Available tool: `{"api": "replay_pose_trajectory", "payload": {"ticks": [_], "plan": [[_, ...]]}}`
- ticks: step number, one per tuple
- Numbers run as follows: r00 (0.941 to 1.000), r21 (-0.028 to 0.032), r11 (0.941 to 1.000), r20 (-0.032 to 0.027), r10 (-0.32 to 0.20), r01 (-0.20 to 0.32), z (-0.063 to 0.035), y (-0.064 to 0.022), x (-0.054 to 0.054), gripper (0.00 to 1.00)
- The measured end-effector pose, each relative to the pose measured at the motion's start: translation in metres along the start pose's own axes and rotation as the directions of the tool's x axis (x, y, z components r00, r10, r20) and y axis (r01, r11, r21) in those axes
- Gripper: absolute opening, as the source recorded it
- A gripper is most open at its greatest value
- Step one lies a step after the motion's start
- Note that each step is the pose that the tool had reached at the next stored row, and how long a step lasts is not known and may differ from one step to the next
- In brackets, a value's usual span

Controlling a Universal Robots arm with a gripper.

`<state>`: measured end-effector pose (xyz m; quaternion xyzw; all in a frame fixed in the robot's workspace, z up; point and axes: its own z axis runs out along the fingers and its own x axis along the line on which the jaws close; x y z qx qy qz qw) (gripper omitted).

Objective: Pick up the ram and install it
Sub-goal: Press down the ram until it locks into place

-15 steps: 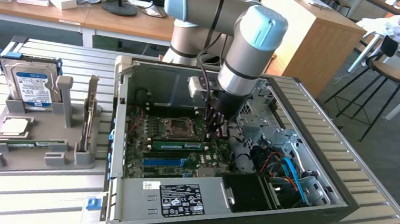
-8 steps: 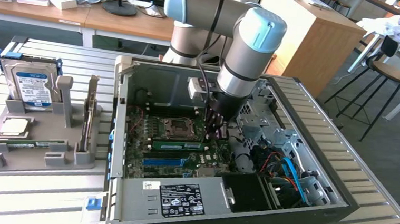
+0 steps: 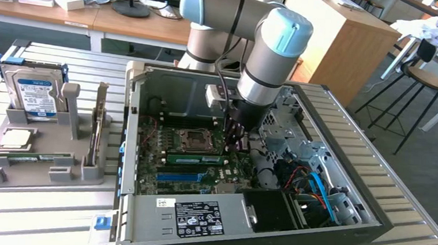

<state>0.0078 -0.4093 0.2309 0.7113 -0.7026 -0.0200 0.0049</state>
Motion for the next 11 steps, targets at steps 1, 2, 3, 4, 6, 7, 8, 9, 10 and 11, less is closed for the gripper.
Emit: {"api": "replay_pose_trajectory", "payload": {"ticks": [1,2,3,4,6,7,8,9,10,11], "plan": [[1.0000,0.0000,1.0000,-0.0001,0.000,0.000,0.0001,0.0000,0.0000,0.10],[1.0000,0.0001,1.0000,0.0002,0.000,0.000,0.0006,0.0000,-0.0001,0.10],[1.0000,0.0001,1.0000,0.0002,0.000,0.000,0.0011,-0.0001,-0.0001,0.10],[1.0000,0.0001,1.0000,0.0002,0.000,0.000,0.0015,-0.0001,0.0000,0.10],[1.0000,0.0002,1.0000,0.0003,0.000,0.000,0.0016,-0.0001,0.0000,0.10],[1.0000,0.0001,1.0000,0.0003,0.000,0.000,0.0016,-0.0001,0.0000,0.10],[1.0000,0.0002,1.0000,0.0004,0.000,0.000,0.0016,0.0000,0.0000,0.10],[1.0000,0.0002,1.0000,0.0007,0.000,0.000,0.0019,-0.0001,0.0000,0.10],[1.0000,0.0004,1.0000,0.0010,0.000,0.000,0.0028,-0.0001,-0.0001,0.10],[1.0000,0.0004,1.0000,0.0011,0.000,0.000,0.0034,-0.0001,0.0000,0.10]]}}
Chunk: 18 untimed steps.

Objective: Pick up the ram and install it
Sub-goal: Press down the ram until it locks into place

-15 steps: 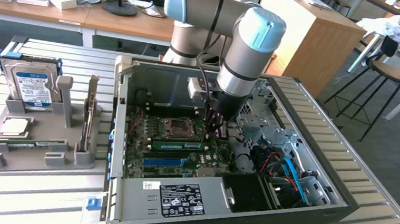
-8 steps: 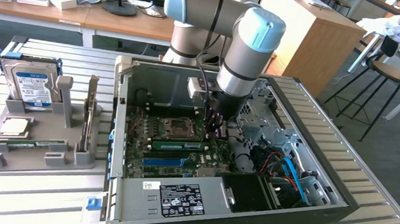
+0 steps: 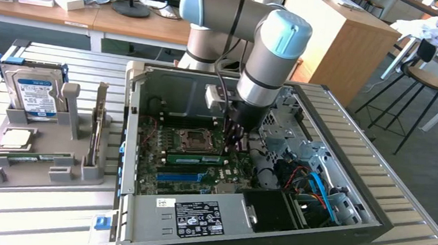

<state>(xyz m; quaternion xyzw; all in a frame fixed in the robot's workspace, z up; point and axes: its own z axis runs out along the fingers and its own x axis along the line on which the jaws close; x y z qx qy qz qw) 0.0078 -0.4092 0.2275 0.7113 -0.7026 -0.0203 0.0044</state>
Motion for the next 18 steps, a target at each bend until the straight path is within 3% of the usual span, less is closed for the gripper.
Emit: {"api": "replay_pose_trajectory", "payload": {"ticks": [18], "plan": [[1.0000,-0.0002,1.0000,-0.0002,0.000,0.000,0.0035,-0.0001,-0.0021,0.10]]}}
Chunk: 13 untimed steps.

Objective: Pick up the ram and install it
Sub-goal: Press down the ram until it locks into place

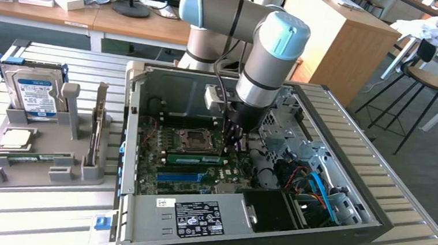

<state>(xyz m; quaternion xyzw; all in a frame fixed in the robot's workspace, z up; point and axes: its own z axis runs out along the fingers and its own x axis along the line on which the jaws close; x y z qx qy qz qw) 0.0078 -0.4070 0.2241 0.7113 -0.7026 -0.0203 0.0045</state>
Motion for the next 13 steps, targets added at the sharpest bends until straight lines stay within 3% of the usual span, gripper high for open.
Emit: {"api": "replay_pose_trajectory", "payload": {"ticks": [13], "plan": [[1.0000,0.0002,1.0000,0.0003,0.000,0.000,0.0023,-0.0001,0.0003,0.10]]}}
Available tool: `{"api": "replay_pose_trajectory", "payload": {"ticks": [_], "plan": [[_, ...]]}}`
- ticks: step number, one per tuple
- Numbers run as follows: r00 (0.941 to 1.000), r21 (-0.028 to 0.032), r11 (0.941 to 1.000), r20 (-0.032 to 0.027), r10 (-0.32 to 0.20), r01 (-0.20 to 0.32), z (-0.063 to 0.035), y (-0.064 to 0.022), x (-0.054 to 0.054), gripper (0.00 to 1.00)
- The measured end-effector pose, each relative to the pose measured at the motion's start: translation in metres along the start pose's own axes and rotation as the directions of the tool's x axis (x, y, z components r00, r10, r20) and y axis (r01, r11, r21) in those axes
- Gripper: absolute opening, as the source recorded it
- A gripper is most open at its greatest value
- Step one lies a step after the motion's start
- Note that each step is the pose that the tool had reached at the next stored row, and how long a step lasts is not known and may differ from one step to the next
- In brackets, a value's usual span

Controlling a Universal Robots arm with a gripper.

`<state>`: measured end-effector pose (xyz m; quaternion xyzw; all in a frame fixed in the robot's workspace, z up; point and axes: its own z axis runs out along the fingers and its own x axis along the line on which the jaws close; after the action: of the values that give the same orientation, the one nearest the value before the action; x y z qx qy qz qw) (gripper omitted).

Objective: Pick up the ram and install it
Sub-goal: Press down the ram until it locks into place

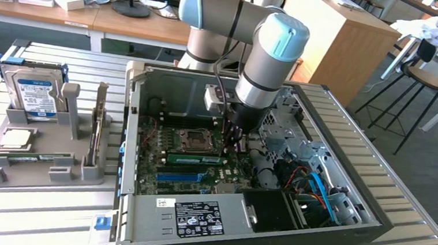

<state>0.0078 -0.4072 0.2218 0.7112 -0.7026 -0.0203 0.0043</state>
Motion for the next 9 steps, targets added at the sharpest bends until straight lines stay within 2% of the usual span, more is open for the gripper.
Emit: {"api": "replay_pose_trajectory", "payload": {"ticks": [9], "plan": [[1.0000,0.0000,1.0000,0.0000,0.000,0.000,0.0014,-0.0001,0.0002,0.10]]}}
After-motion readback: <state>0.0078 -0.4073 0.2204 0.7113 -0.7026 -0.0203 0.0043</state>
